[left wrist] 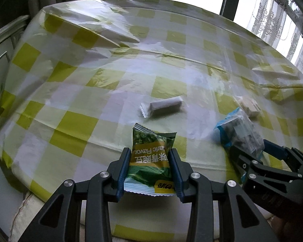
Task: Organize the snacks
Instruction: 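Grasp the green garlic-flavour packet with the left tool while the right tool grasps the clear blue-edged nut bag, then carry the green packet and nut bag with both tools toward the white box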
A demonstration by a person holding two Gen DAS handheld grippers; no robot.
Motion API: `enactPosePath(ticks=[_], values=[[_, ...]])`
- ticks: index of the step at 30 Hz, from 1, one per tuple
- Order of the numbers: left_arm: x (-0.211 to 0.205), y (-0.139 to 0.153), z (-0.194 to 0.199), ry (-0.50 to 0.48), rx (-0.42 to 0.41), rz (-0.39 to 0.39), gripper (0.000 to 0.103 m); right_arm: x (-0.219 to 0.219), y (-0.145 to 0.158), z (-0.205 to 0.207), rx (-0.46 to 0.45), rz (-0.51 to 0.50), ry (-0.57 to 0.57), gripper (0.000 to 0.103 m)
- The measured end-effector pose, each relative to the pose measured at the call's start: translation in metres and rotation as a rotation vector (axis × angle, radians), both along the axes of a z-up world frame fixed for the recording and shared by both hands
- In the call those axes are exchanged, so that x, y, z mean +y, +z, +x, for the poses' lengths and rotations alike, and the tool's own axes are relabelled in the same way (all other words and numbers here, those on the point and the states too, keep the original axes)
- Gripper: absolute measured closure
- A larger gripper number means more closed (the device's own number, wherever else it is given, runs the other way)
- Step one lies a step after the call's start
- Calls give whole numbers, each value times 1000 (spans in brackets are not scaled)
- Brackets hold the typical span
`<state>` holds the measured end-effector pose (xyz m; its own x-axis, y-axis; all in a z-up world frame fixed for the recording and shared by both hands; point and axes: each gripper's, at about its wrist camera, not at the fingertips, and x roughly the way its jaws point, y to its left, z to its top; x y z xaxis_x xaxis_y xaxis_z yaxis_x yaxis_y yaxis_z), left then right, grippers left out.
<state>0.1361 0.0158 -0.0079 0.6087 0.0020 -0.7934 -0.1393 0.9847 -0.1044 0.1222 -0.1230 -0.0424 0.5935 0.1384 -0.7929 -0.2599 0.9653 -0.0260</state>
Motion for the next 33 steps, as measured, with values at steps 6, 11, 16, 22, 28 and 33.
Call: enactPosePath(ticks=[6,11,16,22,28,33], values=[[10,1,-1,36,-16,-26,64,3,6,-4,-19,-6,39,18],[24,8,-4,95,-65,-33,64,17,9,2,-65,-116,129,11],[35,8,-4,126,-70,-43,64,34,-2,19,-27,-138,176,10],[35,6,-2,119,-66,-47,64,37,-1,16,-15,-43,181,36],[35,6,-3,109,-65,-59,64,21,2,11,1,78,156,43],[35,5,-2,100,-67,-67,64,16,4,5,6,112,144,44]])
